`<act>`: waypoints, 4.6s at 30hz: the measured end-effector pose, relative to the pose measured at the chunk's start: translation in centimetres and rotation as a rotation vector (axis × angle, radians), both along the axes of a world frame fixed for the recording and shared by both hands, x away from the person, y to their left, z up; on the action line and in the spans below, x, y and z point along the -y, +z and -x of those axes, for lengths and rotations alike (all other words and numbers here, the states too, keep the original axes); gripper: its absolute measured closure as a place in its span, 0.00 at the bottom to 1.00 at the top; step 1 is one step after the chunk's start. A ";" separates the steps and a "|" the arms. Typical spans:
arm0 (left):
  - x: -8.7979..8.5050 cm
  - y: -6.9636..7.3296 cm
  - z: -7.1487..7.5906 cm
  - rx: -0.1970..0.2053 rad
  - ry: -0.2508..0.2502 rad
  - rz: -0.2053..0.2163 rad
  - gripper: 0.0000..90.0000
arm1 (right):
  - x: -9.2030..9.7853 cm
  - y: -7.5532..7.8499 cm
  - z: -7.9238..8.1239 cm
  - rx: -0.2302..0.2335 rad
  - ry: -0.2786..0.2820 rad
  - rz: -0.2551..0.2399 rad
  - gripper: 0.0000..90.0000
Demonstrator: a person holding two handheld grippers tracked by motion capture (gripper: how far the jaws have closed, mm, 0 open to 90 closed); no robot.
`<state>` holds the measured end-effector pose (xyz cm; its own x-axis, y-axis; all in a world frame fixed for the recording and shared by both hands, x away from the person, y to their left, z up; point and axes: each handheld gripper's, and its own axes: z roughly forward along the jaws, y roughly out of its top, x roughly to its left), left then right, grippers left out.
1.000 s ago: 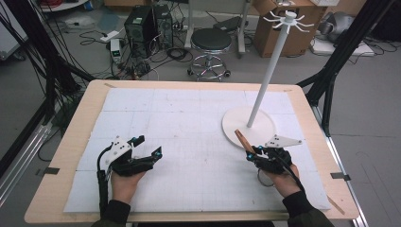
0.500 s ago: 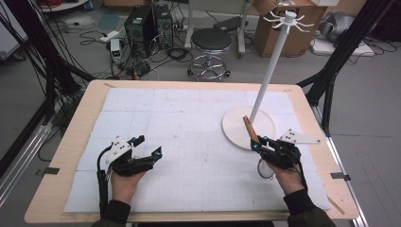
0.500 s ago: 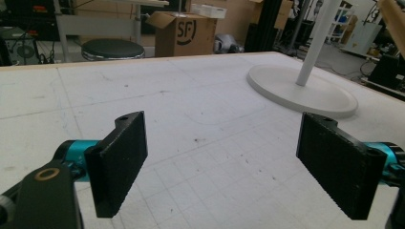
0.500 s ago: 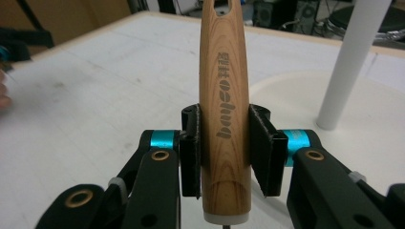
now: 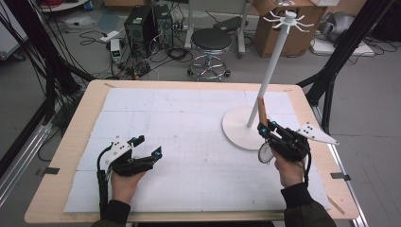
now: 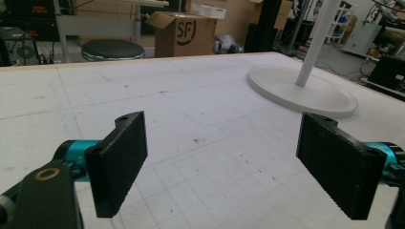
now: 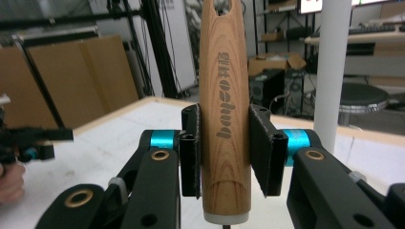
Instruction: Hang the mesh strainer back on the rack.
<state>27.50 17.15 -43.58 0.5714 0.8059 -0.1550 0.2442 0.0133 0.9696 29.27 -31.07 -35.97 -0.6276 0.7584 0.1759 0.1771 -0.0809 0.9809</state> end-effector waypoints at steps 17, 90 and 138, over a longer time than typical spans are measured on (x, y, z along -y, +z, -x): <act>0.0 0.0 0.0 0.001 -0.002 0.001 0.20 | 0.8 2.3 -0.7 0.106 -0.028 -0.164 0.76; 0.0 0.0 0.1 -0.009 -0.009 0.003 0.21 | 3.6 12.9 -5.1 0.241 -0.110 -0.277 0.76; -0.1 0.0 0.1 -0.005 0.002 0.008 0.19 | 2.1 10.7 -7.0 0.133 -0.145 -0.197 0.38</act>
